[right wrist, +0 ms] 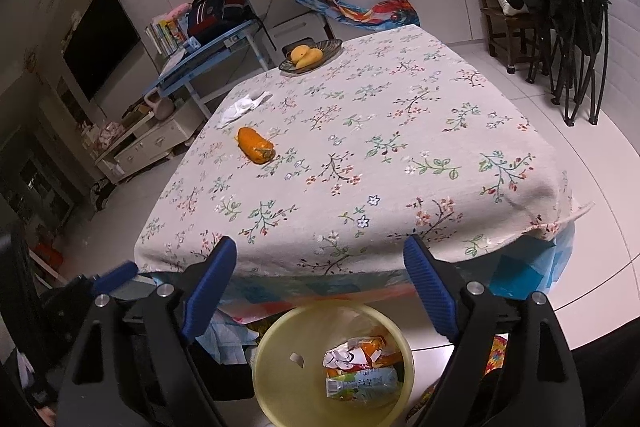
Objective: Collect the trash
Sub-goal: 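Move both open tools back over the table toward the tissue and last carrot, then grasp the last carrot with the right gripper while the left gripper grasps the white tissue, then carry the carrot and white tissue to the yellow basin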
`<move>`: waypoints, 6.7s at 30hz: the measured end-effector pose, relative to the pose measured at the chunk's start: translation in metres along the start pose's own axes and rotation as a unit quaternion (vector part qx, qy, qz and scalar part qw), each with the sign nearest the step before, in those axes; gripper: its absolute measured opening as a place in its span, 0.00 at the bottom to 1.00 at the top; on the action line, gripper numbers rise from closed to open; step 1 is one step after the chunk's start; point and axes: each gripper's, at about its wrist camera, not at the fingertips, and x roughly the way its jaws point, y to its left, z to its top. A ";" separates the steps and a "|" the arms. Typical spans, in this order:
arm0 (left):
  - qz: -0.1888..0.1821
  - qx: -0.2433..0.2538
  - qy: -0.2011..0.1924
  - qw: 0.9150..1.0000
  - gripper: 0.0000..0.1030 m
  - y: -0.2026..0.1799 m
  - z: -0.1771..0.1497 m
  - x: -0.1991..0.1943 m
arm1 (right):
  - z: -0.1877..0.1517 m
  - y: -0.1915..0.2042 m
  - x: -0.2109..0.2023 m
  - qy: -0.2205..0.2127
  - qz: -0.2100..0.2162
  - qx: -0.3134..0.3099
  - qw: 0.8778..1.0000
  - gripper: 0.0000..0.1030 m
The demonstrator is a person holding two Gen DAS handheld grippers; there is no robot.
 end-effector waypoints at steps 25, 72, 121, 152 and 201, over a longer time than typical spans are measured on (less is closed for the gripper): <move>0.042 -0.087 -0.048 0.994 0.84 0.097 0.125 0.046 | 0.049 0.072 0.070 0.031 0.039 -0.137 0.989 0.80; -0.005 0.013 0.078 0.997 0.18 0.085 0.240 0.274 | 0.103 0.068 0.183 0.134 0.058 -0.159 0.976 0.24; -0.003 -0.026 -0.005 1.000 0.16 0.039 0.114 0.065 | 0.075 0.021 0.070 0.036 0.059 -0.045 0.997 0.23; -0.019 -0.031 -0.037 0.999 0.16 0.028 0.065 0.015 | 0.031 0.028 0.023 0.029 0.090 -0.050 0.994 0.23; -0.038 -0.012 -0.043 0.998 0.16 0.009 0.032 -0.011 | -0.017 0.028 0.008 0.078 0.096 -0.044 0.991 0.23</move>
